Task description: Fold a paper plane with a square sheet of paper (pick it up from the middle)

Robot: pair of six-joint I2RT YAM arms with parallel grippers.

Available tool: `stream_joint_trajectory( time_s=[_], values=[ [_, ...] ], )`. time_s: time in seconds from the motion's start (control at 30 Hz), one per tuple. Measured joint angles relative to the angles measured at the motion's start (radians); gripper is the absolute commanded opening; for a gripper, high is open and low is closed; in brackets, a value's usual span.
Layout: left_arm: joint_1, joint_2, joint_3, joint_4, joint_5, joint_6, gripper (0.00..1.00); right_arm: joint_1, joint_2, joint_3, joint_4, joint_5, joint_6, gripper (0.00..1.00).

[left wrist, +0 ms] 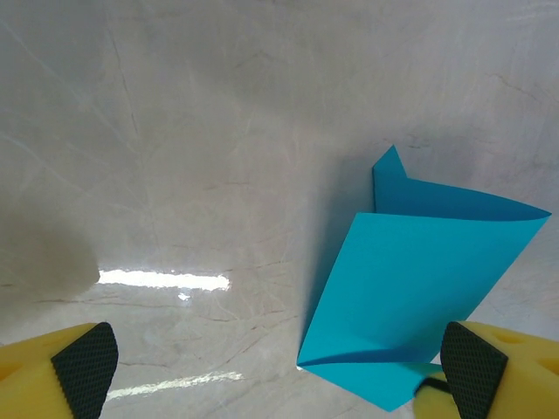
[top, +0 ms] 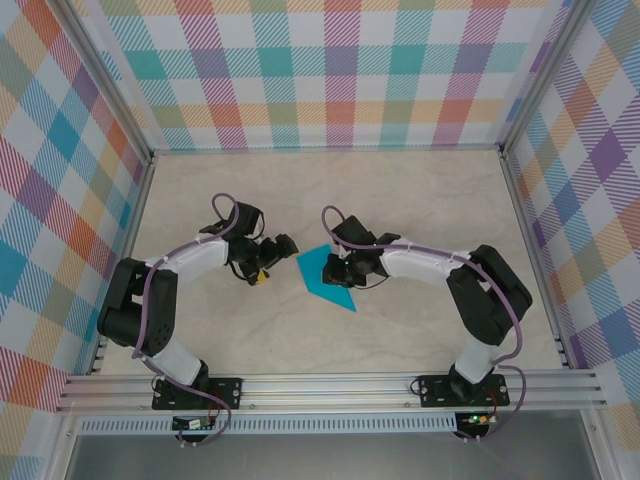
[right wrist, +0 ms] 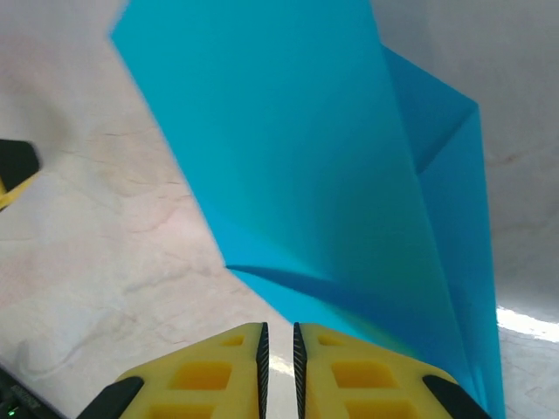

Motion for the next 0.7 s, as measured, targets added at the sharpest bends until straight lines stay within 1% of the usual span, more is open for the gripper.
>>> stream_joint_trajectory(
  time_s=[0.17, 0.33, 0.47, 0.6, 0.7],
  values=[
    [-0.014, -0.003, -0.031, 0.042, 0.039, -0.03, 0.94, -0.012, 0.031, -0.017, 0.027, 0.0, 0.043, 0.17],
    [-0.05, -0.003, -0.047, 0.071, 0.089, -0.058, 0.82, -0.045, 0.042, -0.059, 0.084, -0.017, 0.069, 0.16],
    [-0.08, -0.002, -0.058, 0.123, 0.135, -0.08, 0.75, -0.081, 0.047, -0.111, 0.161, -0.084, 0.104, 0.16],
    [-0.103, 0.005, -0.075, 0.168, 0.171, -0.106, 0.74, -0.114, 0.047, -0.155, 0.243, -0.158, 0.138, 0.16],
    [-0.114, 0.014, -0.079, 0.192, 0.189, -0.12, 0.7, -0.138, 0.047, -0.189, 0.306, -0.211, 0.167, 0.16]
  ],
)
